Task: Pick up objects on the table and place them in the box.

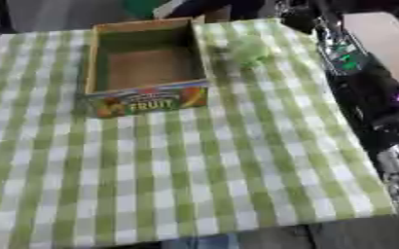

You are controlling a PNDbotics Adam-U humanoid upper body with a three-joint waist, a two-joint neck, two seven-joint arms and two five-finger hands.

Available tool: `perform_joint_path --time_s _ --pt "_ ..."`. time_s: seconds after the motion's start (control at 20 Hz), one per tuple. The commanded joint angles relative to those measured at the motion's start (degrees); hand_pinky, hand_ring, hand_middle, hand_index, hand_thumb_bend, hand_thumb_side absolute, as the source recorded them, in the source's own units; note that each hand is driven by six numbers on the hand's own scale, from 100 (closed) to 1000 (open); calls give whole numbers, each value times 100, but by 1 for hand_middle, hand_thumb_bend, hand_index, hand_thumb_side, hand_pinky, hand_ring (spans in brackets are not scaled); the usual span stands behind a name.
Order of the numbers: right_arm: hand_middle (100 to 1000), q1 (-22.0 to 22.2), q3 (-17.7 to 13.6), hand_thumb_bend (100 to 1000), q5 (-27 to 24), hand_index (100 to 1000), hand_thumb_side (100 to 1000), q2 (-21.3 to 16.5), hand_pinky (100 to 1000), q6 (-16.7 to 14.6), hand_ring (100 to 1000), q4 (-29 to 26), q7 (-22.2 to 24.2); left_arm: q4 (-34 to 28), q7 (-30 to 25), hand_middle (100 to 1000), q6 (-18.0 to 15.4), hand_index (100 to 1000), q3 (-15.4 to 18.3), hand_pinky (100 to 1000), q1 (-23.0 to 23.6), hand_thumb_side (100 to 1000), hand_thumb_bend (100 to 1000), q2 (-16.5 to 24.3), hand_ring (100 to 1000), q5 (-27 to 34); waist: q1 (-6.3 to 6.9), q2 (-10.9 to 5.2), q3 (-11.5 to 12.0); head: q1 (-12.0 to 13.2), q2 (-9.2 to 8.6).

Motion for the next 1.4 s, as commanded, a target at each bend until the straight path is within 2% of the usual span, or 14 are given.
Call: perform_joint_path --time_s 0.05,0.75,1.05,1.4 --pt "787 -110 -14 100 142 842 253 -229 756 -17 846 -157 60 -94 -15 732 -5 733 28 588 -59 139 144 83 767 -16 -4 -84 0 -23 24" --pt "793 -108 -11 100 604 857 223 -270 764 47 853 -169 103 -106 -33 734 0 733 25 589 -52 142 142 77 769 -3 -7 -84 5 -65 29" --pt "820 -173 71 100 1124 875 225 -307 785 157 878 -13 314 -107 -55 734 11 733 9 589 -40 146 139 73 770 -1 -29 -83 43 -86 31" --pt "845 -290 24 115 1888 888 260 -190 801 197 894 157 512 -110 -89 735 17 734 -9 590 -49 149 137 67 772 1 -37 -57 108 -120 4"
